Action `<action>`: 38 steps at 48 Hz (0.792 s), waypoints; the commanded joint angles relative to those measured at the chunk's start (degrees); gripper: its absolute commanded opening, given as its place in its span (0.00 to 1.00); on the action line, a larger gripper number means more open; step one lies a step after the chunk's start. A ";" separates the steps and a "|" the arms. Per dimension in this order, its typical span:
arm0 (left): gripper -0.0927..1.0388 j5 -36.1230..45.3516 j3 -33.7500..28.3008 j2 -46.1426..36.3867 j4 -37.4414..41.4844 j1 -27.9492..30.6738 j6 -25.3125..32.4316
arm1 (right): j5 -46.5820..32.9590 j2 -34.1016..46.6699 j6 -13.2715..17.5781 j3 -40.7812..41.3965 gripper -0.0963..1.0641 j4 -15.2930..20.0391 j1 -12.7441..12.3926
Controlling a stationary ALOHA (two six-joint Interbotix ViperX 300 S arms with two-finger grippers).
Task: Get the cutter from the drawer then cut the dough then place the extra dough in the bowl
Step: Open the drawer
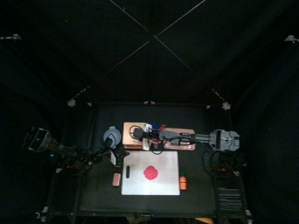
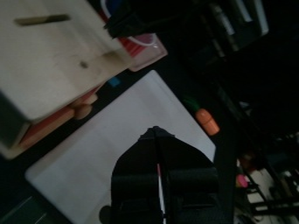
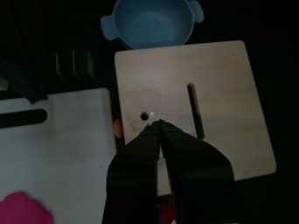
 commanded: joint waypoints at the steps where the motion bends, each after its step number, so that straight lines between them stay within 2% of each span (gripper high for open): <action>1: 0.08 -3.87 -1.67 4.57 -2.46 -0.97 -2.37 | 0.53 0.09 -2.64 -3.25 0.14 2.81 -0.44; 7: 0.08 -6.42 -2.11 8.26 -2.46 -0.97 -6.86 | 2.02 2.11 -7.29 -5.45 0.14 7.73 -0.62; 12: 0.08 -7.82 -2.64 10.55 -1.93 -0.88 -10.02 | 2.64 3.69 -10.28 -7.03 0.14 10.81 -1.32; 15: 0.08 -8.09 -2.72 11.60 -1.41 -0.88 -11.43 | 3.08 4.31 -11.78 -7.73 0.14 11.51 -1.58; 30: 0.09 -9.14 -4.04 14.68 -1.49 -0.35 -11.69 | 3.34 5.19 -12.39 -8.70 0.14 10.37 -3.60; 38: 0.09 -9.23 -4.04 15.64 -2.55 0.88 -11.95 | 4.83 5.62 -12.39 -8.44 0.14 10.37 -3.60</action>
